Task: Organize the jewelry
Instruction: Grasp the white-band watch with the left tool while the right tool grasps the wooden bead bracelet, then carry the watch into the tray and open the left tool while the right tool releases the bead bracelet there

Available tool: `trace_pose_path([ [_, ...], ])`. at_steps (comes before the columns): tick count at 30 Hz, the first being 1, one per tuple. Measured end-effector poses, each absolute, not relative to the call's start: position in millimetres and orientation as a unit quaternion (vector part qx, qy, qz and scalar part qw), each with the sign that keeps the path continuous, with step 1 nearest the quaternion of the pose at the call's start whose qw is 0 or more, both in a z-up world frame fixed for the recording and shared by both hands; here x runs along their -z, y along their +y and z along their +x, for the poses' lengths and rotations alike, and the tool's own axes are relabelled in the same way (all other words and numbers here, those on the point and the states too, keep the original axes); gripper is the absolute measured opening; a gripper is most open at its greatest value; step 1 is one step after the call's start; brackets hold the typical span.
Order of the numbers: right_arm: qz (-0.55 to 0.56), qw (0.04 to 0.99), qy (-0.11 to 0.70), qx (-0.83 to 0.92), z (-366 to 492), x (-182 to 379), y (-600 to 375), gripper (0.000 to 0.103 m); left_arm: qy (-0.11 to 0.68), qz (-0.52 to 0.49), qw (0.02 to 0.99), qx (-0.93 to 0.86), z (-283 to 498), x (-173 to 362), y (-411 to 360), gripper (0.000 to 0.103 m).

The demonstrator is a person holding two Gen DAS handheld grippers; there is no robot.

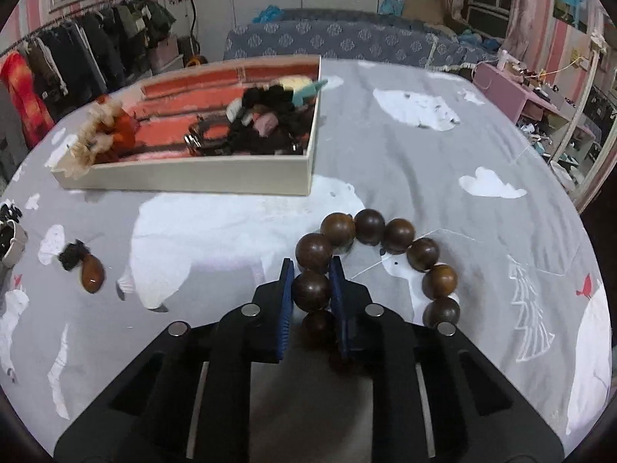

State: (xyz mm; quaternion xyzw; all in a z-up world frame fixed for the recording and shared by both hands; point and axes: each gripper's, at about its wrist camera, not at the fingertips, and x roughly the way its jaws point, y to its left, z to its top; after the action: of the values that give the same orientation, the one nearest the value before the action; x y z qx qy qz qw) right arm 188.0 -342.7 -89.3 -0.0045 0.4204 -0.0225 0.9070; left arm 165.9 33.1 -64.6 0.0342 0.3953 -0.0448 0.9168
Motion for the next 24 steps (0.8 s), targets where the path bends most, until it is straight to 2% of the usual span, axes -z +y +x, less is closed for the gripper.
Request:
trace_pose_path([
  [12,0.031,0.944,0.328,-0.006,135.2,20.1,-337.3,0.019,0.341,0.05,0.936,0.068,134.8,19.3,5.0,0.013],
  [24,0.008,0.959,0.281,-0.013,103.0,-19.7,-311.6,0.019,0.284,0.035,0.955,0.073,111.0,-30.3,-2.6,0.013],
])
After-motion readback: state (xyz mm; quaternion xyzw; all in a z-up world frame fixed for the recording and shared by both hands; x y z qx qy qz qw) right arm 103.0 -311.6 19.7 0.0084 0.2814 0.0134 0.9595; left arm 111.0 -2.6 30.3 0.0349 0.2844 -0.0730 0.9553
